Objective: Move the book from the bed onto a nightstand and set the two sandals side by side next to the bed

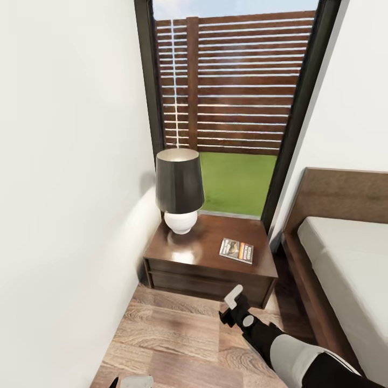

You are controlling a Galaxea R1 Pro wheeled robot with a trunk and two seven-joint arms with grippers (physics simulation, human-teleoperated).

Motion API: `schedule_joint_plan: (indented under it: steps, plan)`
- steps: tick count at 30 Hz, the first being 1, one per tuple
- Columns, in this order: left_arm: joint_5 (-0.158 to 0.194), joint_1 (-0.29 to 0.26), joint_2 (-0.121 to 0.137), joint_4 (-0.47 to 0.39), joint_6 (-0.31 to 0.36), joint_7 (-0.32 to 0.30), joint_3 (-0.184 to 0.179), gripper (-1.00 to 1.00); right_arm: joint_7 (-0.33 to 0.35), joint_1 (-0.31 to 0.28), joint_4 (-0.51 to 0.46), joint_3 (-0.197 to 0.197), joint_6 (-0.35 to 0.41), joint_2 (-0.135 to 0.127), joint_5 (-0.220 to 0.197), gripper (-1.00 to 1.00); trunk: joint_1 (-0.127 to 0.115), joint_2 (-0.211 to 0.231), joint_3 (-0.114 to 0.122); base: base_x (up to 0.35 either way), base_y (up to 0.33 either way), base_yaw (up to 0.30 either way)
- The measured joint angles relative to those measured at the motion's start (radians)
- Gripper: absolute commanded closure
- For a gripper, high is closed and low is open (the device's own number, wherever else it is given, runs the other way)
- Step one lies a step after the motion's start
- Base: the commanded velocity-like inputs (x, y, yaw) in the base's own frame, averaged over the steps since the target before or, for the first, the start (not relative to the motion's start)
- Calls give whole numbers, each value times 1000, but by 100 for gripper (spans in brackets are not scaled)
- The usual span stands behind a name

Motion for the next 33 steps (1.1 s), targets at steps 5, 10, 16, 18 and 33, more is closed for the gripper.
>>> schedule_joint_plan:
  steps: [5,10,16,18,33]
  plan:
    - [4,-2,0,2,6,1,1,-100,-2,36,20,-4,-33,-11,-181,-100,-19,35,16,0,0,0]
    - [10,-15,-6,14,19,9,2,-100,9,51,76,-3,-44,-15,-501,-100,-38,70,31,0,0,0]
    - [12,-155,-27,252,81,8,10,-100,9,89,94,-6,-41,-15,-580,-100,-61,112,50,0,0,0]
    - [14,-180,-29,293,85,7,12,-100,12,110,93,-4,-45,-16,-596,-100,-69,126,57,0,0,0]
    - [103,-302,-25,508,91,-2,14,-100,15,152,93,-3,-86,-15,-625,-100,-126,231,107,0,0,-109]
